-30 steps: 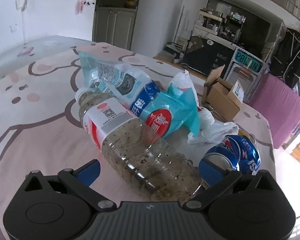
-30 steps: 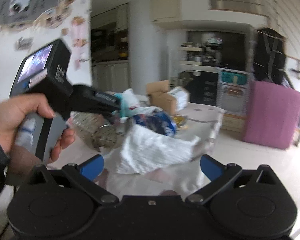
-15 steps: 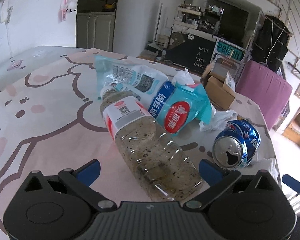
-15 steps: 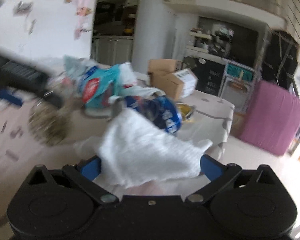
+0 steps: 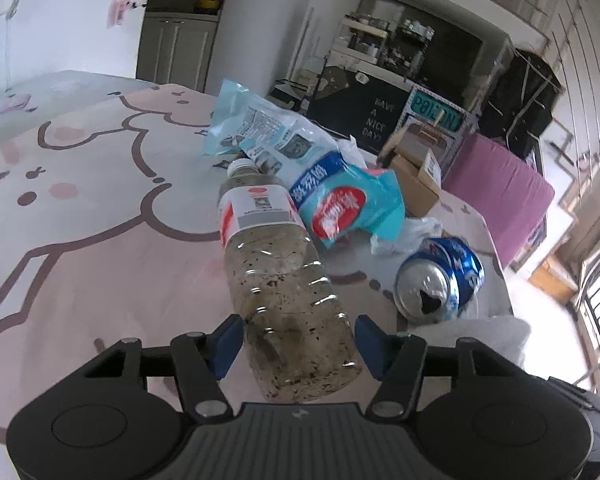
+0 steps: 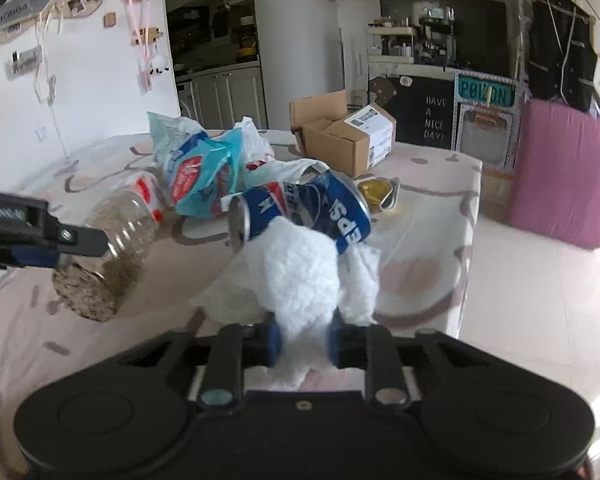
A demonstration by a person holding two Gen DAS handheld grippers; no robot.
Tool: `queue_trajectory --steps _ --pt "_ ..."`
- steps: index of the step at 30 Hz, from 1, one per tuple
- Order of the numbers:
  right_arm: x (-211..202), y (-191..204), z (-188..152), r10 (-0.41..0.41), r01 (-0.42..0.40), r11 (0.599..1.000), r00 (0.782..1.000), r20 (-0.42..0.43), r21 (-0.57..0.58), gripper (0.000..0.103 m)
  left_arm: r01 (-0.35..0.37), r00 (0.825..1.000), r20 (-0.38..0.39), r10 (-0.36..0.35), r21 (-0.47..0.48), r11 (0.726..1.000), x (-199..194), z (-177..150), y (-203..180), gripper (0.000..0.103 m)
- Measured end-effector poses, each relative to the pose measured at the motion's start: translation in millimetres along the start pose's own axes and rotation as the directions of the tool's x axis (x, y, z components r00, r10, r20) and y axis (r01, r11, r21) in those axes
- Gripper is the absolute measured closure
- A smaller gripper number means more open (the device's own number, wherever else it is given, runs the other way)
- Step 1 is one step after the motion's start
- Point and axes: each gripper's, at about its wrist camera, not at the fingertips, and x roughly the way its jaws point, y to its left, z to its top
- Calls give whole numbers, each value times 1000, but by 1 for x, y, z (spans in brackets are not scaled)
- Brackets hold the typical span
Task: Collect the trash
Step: 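Close the left gripper on the clear bottle while the right gripper grasps the white tissue, then lift the bottle with the left gripper while the right gripper lifts the tissue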
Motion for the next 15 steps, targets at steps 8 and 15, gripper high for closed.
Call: queue_trajectory --steps 8,15 --pt "-52 9 -18 47 -48 997 999 22 55 86 46 997 -60 -39 131 990 -44 -36 -6 44" --pt "-95 10 -37 89 -90 993 996 23 82 86 134 987 -123 -106 254 958 -84 -72 -20 44"
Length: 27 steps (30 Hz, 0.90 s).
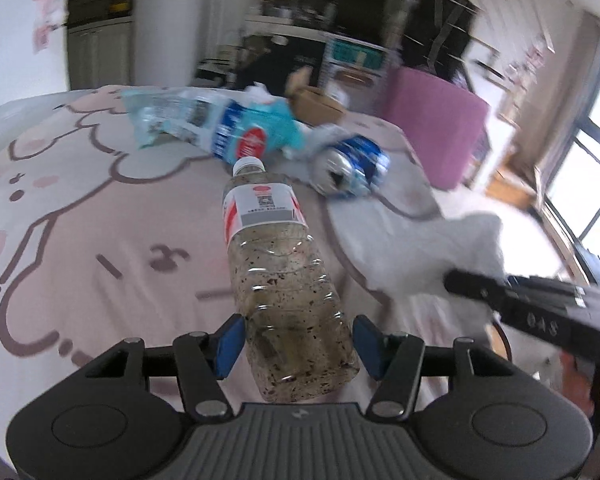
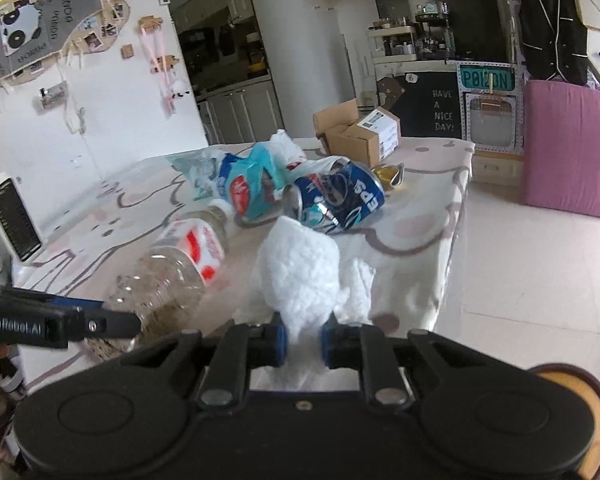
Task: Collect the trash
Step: 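Lift the bottle with the left gripper while the right gripper lifts the tissue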
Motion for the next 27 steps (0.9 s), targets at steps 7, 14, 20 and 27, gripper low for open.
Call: queue_trajectory --steps 7,14,20,27 --pt "-40 10 -21 53 -55 998 998 -41 -35 86 11 1000 -27 -9 81 997 -18 -19 -19 42" --pt "-64 33 -40 164 -190 969 973 -164 -156 85 -33 999 -5 33 40 999 -14 -25 -31 29" --pt "-53 29 -44 58 -88 982 982 -178 -167 76 -62 998 24 62 -3 998 -5 -16 -33 29" --pt "-62 41 -51 50 -80 966 991 -126 -245 20 -80 996 29 81 -29 996 7 -13 -30 32"
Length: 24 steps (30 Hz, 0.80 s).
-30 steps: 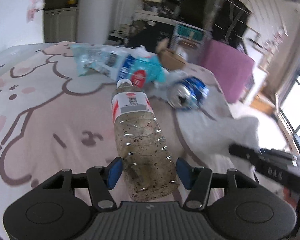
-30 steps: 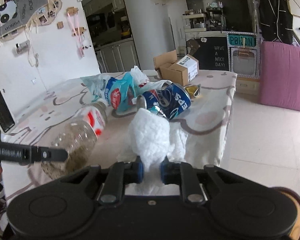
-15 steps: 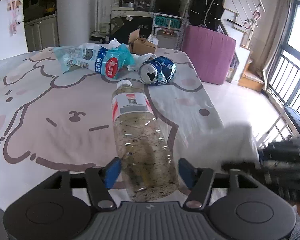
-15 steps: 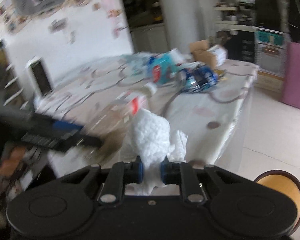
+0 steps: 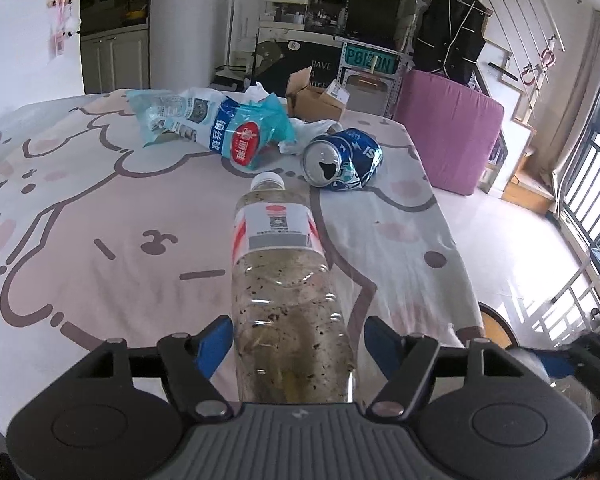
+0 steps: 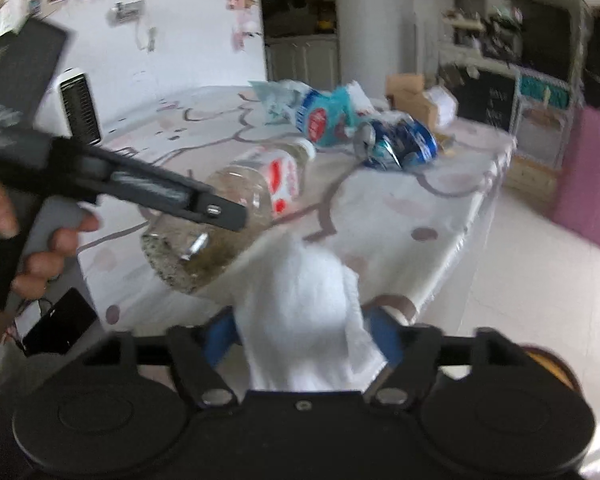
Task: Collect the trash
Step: 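Lift the bottle with the left gripper while the right gripper lifts the tissue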
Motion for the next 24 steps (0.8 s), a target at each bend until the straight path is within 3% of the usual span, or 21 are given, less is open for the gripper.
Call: queue_trajectory --steps 3,8,11,14,16,17,19,24 --pt "-5 8 2 10 -9 1000 1000 26 -21 11 -7 1000 5 7 1 1000 1 0 0 37" --pt "13 11 4 -32 35 998 998 -47 53 14 -1 1000 2 1 -13 1000 2 -1 4 38" --pt "21 8 0 -57 66 992 995 -83 108 25 -3 1000 -1 3 -14 1000 1 -1 5 38" --pt "19 5 -5 -70 81 988 994 -83 135 46 -6 1000 -2 6 8 1000 -1 -2 3 40" --pt "14 2 -5 -58 68 987 996 -74 148 75 -7 1000 6 7 18 1000 -4 -5 2 41" --pt "10 0 -4 -45 56 985 997 -67 162 80 -7 1000 11 7 19 1000 -5 -6 2 41" --pt "5 -3 -2 -40 48 984 998 -49 174 86 0 1000 18 0 15 1000 -9 -8 2 42" --pt "-10 -10 3 -68 66 978 998 3 196 89 10 998 57 -11 20 1000 -23 -11 0 42"
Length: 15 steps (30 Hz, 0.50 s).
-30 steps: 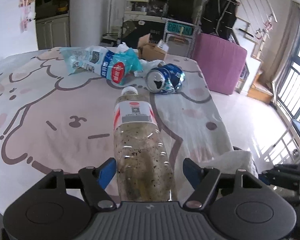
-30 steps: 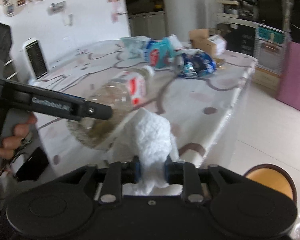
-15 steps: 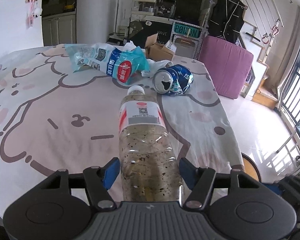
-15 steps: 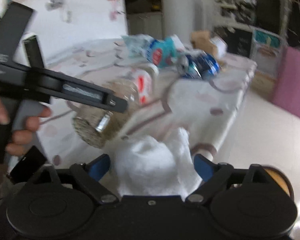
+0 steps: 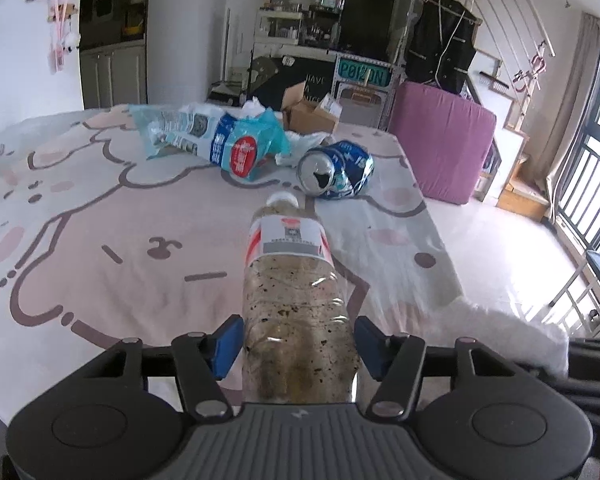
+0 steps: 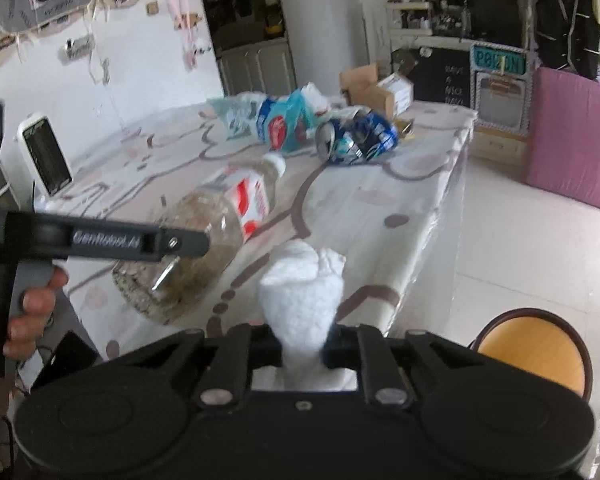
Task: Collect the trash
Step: 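Lift the bottle with the left gripper while the right gripper lifts the tissue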
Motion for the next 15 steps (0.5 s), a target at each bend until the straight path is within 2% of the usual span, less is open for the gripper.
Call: queue_trajectory --steps 7,13,14,15 --pt "-17 -7 5 -22 21 1000 999 49 16 89 19 1000 23 -20 27 999 -13 -1 -15 42" --pt "-19 -3 -5 -23 23 1000 999 40 4 89 15 1000 -3 -15 -9 1000 -10 -22 -13 39" --pt "-19 -3 -6 -20 20 1000 999 39 5 89 6 1000 -1 -6 -24 1000 -11 -28 -11 39" --pt "-19 -3 -8 -19 19 1000 999 40 8 89 -9 1000 6 9 -33 999 -13 -33 -11 33"
